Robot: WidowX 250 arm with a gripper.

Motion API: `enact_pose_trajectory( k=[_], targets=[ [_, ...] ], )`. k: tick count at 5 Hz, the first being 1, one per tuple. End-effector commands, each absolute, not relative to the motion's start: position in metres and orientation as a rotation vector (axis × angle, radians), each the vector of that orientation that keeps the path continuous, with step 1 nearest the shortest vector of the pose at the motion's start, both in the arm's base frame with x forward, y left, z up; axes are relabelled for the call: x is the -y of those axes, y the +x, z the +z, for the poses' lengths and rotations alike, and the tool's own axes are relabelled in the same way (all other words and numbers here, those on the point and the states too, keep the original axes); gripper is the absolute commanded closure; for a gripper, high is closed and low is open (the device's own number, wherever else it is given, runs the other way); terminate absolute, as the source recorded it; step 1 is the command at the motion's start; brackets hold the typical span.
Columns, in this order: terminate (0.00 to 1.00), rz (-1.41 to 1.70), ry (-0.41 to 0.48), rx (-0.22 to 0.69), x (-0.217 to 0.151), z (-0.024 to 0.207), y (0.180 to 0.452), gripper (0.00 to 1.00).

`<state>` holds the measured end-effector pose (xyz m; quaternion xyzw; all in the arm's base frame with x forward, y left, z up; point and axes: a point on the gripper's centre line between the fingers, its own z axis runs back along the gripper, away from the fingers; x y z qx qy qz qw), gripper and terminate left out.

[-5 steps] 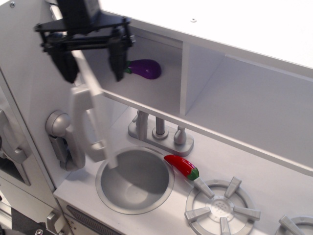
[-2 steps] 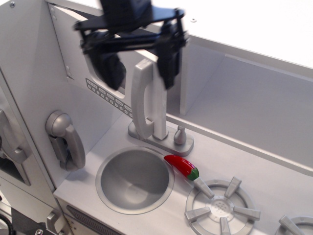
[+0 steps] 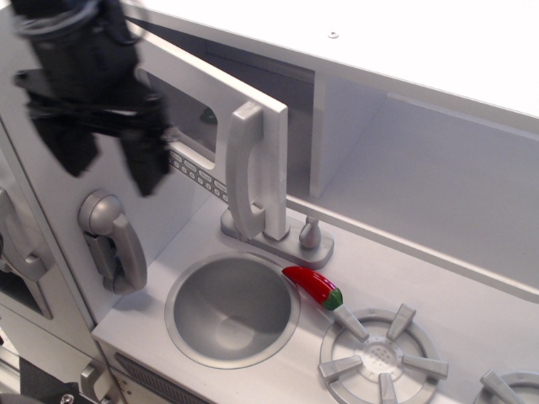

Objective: Close microwave

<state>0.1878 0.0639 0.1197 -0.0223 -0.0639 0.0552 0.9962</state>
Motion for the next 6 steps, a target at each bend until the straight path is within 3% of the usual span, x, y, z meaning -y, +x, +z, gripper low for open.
enact_pose_trajectory(
  k=[1, 4, 6],
  targets=[
    [0.00, 0.082, -0.043, 0.255, -0.092, 0.128, 0.220, 0.00],
    [0.00, 0.155, -0.054, 0.327, -0.088, 0.132, 0.279, 0.00],
    [0.00, 0.147, -0.084, 0.433, -0.083, 0.137, 0.294, 0.00]
  ],
)
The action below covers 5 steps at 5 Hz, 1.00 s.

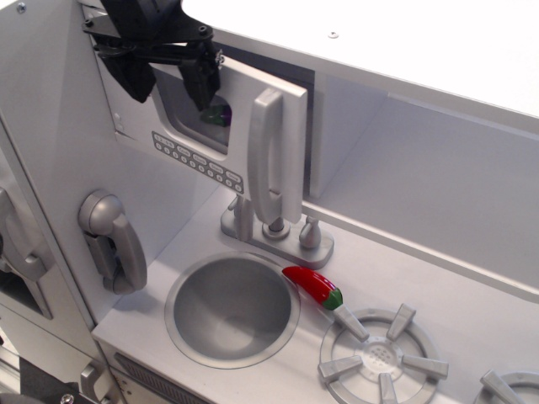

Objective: Close microwave

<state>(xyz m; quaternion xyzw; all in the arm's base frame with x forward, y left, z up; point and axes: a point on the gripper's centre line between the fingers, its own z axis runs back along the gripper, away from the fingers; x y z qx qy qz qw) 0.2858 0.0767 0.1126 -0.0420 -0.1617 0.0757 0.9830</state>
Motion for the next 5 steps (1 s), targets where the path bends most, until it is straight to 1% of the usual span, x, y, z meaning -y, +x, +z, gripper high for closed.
enact_pose_trajectory(
  k=[1, 2, 3, 4, 5],
  targets=[
    [0.00, 0.139, -0.097, 0.493, -0.082, 0.143, 0.299, 0.00],
    [0.00, 0.160, -0.082, 0.482, -0.083, 0.144, 0.303, 0.00],
    [0.00, 0.213, -0.049, 0.286, -0.097, 0.136, 0.285, 0.00],
    [0.00, 0.222, 0.034, 0.084, -0.109, 0.126, 0.247, 0.00],
    [0.00, 0.148, 0.062, 0.033, -0.115, 0.115, 0.204, 0.00]
  ],
)
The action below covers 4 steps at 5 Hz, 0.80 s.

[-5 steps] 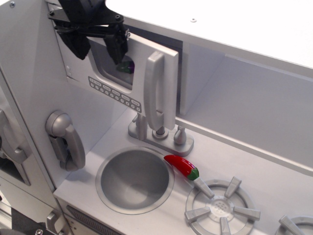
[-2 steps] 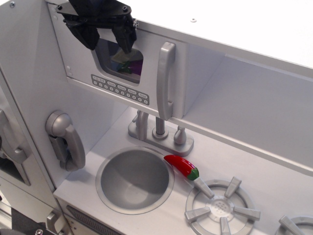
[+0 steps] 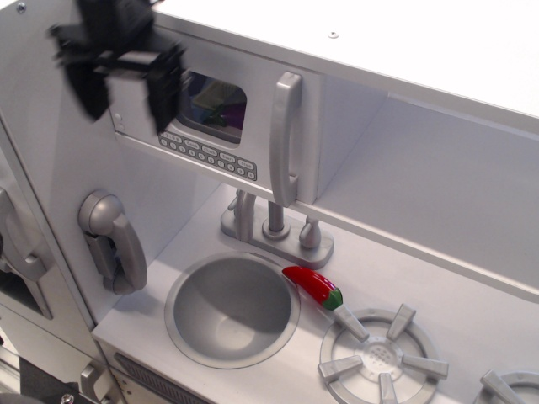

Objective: Close microwave

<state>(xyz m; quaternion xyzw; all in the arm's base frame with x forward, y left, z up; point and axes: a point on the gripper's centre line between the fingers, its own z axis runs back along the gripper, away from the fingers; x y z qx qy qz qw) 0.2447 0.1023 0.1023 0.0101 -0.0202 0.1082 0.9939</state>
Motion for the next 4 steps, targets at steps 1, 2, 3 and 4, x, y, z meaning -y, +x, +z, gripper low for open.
enact_pose_trajectory(
  k=[1, 2, 3, 4],
  targets=[
    [0.00, 0.090, 0.055, 0.054, -0.113, 0.110, 0.184, 0.00],
    [0.00, 0.081, 0.024, 0.041, -0.101, 0.110, 0.176, 0.00],
    [0.00, 0.081, 0.024, 0.041, -0.101, 0.110, 0.176, 0.00],
    [1.00, 0.081, 0.024, 0.041, -0.101, 0.110, 0.176, 0.00]
  ],
)
